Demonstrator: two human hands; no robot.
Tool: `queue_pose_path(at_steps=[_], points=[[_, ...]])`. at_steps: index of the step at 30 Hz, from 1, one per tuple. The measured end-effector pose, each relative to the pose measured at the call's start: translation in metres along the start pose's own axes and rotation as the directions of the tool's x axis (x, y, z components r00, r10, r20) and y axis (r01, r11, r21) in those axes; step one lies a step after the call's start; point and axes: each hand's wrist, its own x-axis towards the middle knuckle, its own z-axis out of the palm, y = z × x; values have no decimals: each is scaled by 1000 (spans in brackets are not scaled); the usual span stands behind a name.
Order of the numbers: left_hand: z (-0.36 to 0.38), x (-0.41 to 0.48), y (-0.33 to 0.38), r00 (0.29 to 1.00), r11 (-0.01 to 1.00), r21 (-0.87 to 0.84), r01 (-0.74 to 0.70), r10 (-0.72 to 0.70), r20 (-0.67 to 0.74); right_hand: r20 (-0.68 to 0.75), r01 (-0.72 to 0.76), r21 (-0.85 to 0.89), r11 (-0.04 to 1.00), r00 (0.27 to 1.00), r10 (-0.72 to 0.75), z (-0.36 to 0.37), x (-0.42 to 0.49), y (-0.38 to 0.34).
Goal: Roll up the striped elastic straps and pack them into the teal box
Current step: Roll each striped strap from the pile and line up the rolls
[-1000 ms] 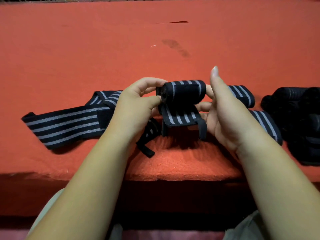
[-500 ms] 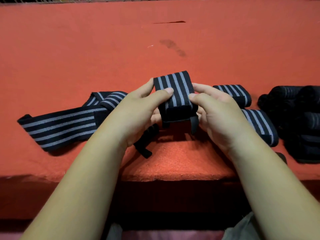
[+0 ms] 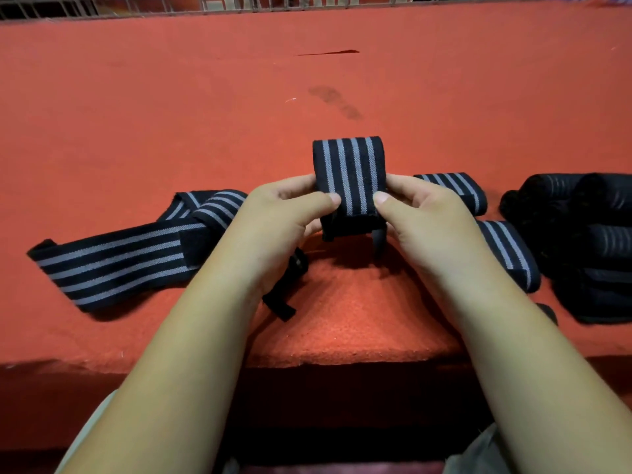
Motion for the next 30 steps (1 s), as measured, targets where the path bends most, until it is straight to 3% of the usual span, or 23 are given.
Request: queue_pose_path(at_steps=[3,11,16,24,30], points=[[4,2,-3,1000,998,65,-11,12,-3,-88,-7,-84,996,996,0,-2,2,1],[28,14,-25,970,980,190,-61,104,-221,-186,-19,-397,918,981,-60,-2,0,0],[38,24,-38,961,961,270,-56,126,-247,-216,-51,-456,889,975,-55,2,1,0],[43,36,-59,955,952,305,43,51,-293,-165,-181,-516,837,980,110,9,3,9],[45,34,-55,955,918,395,31,90,-283,-144,-210,-528,823,977,157,11,4,12]])
